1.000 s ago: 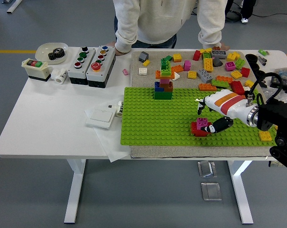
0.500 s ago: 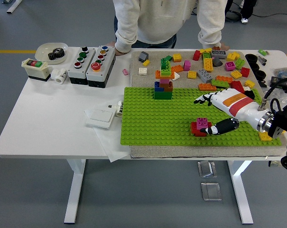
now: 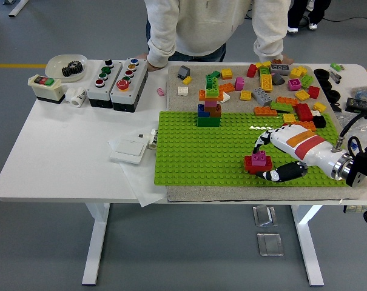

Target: Pick up the brick,pile it on top of brick,press brick,pick up the brick,pile it on top of brick,press brick

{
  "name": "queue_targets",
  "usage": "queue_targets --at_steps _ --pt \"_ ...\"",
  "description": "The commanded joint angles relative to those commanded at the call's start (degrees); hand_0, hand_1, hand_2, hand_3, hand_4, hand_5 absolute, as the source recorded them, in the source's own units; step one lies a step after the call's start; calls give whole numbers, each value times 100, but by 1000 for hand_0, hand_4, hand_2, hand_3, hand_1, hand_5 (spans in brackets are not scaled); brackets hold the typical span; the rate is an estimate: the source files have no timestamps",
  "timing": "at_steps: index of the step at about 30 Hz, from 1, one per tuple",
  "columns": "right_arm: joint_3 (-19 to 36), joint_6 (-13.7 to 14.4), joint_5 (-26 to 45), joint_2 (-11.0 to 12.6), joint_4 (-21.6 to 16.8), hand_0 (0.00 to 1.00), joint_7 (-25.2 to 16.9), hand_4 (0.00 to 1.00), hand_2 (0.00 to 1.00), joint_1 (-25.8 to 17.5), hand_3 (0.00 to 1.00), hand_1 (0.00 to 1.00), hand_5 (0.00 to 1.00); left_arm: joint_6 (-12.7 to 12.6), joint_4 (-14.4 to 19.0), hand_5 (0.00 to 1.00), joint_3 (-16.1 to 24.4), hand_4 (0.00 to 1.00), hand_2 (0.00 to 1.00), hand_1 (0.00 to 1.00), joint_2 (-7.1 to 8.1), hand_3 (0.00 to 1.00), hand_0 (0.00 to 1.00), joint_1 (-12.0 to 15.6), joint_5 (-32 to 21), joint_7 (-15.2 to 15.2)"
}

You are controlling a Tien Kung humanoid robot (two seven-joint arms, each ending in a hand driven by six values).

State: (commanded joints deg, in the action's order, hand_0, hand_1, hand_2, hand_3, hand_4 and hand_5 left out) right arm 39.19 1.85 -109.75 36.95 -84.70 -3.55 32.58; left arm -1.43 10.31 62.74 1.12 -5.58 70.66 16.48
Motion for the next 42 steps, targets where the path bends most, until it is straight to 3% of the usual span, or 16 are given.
queue_targets --at_steps 9,31,42 --pt "-178 -54 -103 -60 64 711 -2 815 721 37 579 677 459 10 0 608 -5 591 678 714 -1 564 778 3 27 2" --pt "-189 -77 -162 -1 -22 698 -5 788 710 -7 566 665 436 -3 0 609 -31 592 679 715 -4 565 777 -37 -68 -9" --pt "-208 -97 -175 -12 111 695 -4 783 700 -9 565 665 430 -6 0 610 -51 591 679 714 -10 564 777 -48 -91 -17"
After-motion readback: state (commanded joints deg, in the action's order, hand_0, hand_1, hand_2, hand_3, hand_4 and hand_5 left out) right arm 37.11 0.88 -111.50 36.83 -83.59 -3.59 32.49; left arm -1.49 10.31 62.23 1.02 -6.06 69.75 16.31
